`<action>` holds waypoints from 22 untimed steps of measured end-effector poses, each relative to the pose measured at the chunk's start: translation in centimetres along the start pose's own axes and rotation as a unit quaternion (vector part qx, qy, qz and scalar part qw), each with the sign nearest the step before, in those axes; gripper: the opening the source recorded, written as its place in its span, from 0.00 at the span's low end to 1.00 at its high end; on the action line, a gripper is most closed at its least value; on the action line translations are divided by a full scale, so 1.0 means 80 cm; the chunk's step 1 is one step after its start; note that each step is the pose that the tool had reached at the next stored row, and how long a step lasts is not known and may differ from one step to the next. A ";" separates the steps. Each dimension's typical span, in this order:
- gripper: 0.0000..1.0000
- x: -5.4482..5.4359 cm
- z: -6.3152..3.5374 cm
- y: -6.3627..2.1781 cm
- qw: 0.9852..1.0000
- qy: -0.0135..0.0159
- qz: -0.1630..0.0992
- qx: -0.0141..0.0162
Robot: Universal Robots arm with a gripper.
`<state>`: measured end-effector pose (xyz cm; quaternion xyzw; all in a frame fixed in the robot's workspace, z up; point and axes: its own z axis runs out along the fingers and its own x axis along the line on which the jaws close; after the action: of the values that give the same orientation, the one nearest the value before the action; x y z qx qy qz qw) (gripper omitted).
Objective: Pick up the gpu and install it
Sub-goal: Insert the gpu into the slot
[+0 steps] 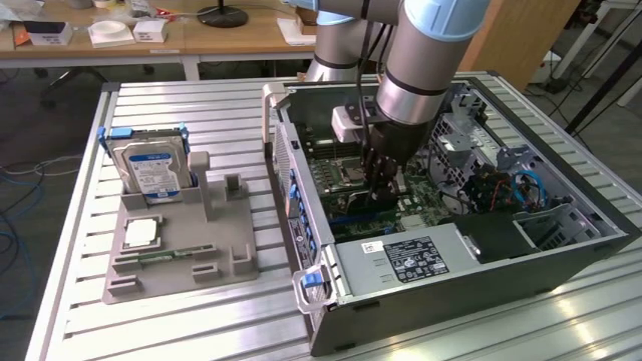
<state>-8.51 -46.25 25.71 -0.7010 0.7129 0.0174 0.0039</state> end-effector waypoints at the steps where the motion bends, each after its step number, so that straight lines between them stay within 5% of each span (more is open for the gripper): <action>1: 0.26 0.000 0.001 0.000 1.000 0.001 0.000 0.000; 7: 0.26 0.000 0.005 0.000 1.000 0.007 0.000 0.000; 22: 0.26 0.000 0.000 0.000 1.000 0.007 0.000 0.000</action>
<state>-8.54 -46.25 25.70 -0.7010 0.7131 0.0126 -0.0008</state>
